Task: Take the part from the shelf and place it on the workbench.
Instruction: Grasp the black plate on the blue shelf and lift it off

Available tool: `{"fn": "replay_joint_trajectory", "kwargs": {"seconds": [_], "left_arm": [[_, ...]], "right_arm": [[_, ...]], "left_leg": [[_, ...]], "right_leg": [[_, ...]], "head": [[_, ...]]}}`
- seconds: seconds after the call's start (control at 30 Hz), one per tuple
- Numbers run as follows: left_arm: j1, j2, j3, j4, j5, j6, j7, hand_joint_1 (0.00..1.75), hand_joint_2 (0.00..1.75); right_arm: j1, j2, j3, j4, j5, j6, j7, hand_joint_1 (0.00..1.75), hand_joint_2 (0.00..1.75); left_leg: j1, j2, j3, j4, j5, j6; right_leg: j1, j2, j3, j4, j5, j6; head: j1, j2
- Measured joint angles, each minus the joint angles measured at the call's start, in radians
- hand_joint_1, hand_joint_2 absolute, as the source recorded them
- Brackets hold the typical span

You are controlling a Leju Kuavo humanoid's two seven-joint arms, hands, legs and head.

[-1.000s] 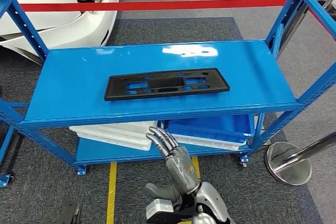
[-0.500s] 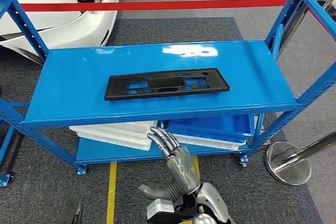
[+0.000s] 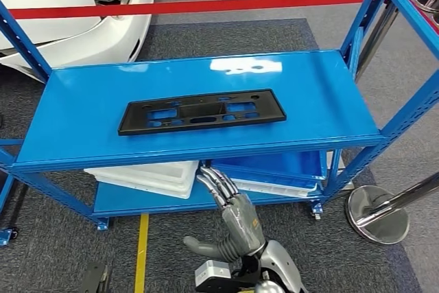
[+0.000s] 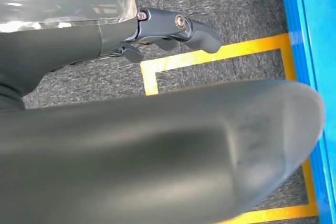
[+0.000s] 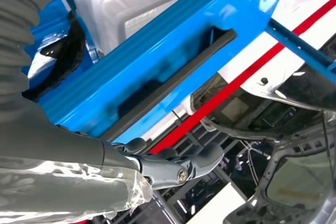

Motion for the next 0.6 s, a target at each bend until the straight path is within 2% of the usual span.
{"fn": "replay_joint_trajectory", "kwargs": {"seconds": [0.03,0.1,0.13,0.17,0.2,0.23,0.3,0.33,0.37,0.5,0.53,0.6], "left_arm": [[-0.001,0.000,0.000,0.000,-0.001,0.000,0.000,0.00,0.00],[0.000,0.000,0.000,0.000,-0.004,0.003,0.000,0.00,0.00],[0.002,0.000,0.000,0.000,-0.006,0.005,0.000,0.00,0.00],[0.003,0.000,0.000,0.000,-0.006,0.007,0.000,0.00,0.00],[0.005,0.000,0.000,0.000,-0.007,0.009,0.000,0.00,0.00],[0.005,0.000,0.000,0.000,-0.007,0.010,0.000,0.00,0.00],[0.005,0.000,0.000,0.000,-0.007,0.010,0.000,0.00,0.00],[0.005,-0.001,0.000,0.000,-0.007,0.010,0.001,0.00,0.00],[0.004,-0.001,0.000,0.001,-0.008,0.010,0.001,0.00,0.00],[0.005,-0.001,0.000,0.001,-0.010,0.011,0.003,0.00,0.00],[0.004,-0.001,0.001,0.001,-0.012,0.011,0.003,0.00,0.00],[0.003,-0.002,0.001,0.001,-0.016,0.011,0.003,0.00,0.00]], "right_arm": [[0.000,0.000,-0.001,-0.001,0.000,0.000,0.000,0.00,1.75],[0.000,0.000,-0.002,-0.001,0.002,0.000,0.000,0.00,1.75],[0.002,0.000,-0.002,-0.001,0.003,0.000,0.000,0.00,1.75],[0.004,0.000,-0.003,-0.001,0.004,0.000,0.000,0.00,1.75],[0.006,0.000,-0.004,-0.001,0.004,0.000,0.000,0.00,1.75],[0.007,0.000,-0.004,-0.001,0.005,0.000,0.000,0.00,1.75],[0.008,0.000,-0.005,-0.001,0.006,0.000,0.000,0.00,1.75],[0.008,0.000,-0.005,0.000,0.006,0.000,0.000,0.00,1.75],[0.009,0.000,-0.006,0.000,0.007,0.000,0.000,0.00,1.75],[0.010,0.000,-0.007,-0.002,0.009,-0.001,0.001,0.00,1.75],[0.010,0.000,-0.008,-0.003,0.010,-0.001,0.001,0.00,1.75],[0.011,0.000,-0.009,-0.004,0.010,-0.002,0.001,0.00,1.75]], "left_leg": [[0.000,0.001,-0.019,0.042,-0.024,0.000],[-0.005,0.001,-0.093,0.189,-0.087,0.005],[-0.008,0.001,-0.131,0.260,-0.109,0.008],[-0.011,0.001,-0.157,0.302,-0.112,0.012],[-0.015,0.001,-0.163,0.301,-0.093,0.019],[-0.019,0.001,-0.150,0.259,-0.056,0.026],[-0.028,0.001,-0.100,0.127,0.025,0.043],[-0.032,0.001,-0.079,0.076,0.044,0.049],[-0.035,0.001,-0.068,0.047,0.048,0.052],[-0.032,-0.001,-0.054,0.022,0.033,0.057],[-0.030,-0.001,-0.047,0.019,0.032,0.060],[-0.029,0.000,-0.037,0.016,0.026,0.067]], "right_leg": [[0.001,-0.001,0.003,-0.001,-0.002,-0.008],[0.006,-0.003,0.007,-0.001,-0.007,-0.020],[0.010,-0.003,0.009,-0.001,-0.010,-0.024],[0.014,-0.003,0.014,-0.001,-0.014,-0.026],[0.017,-0.001,0.021,-0.001,-0.018,-0.028],[0.019,0.000,0.029,-0.001,-0.024,-0.028],[0.024,0.002,0.046,0.000,-0.037,-0.023],[0.026,0.003,0.050,0.001,-0.042,-0.019],[0.027,0.004,0.050,0.002,-0.046,-0.014],[0.026,0.002,0.042,0.021,-0.055,0.006],[0.025,0.001,0.027,0.054,-0.071,0.011],[0.023,-0.001,-0.040,0.175,-0.124,0.021]], "head": [[-0.001,0.000],[-0.002,0.000],[-0.003,0.000],[-0.003,0.000],[-0.003,0.000],[-0.003,0.000],[-0.002,0.000],[-0.002,0.000],[-0.002,0.000],[-0.001,0.000],[0.000,0.000],[0.001,0.000]]}}
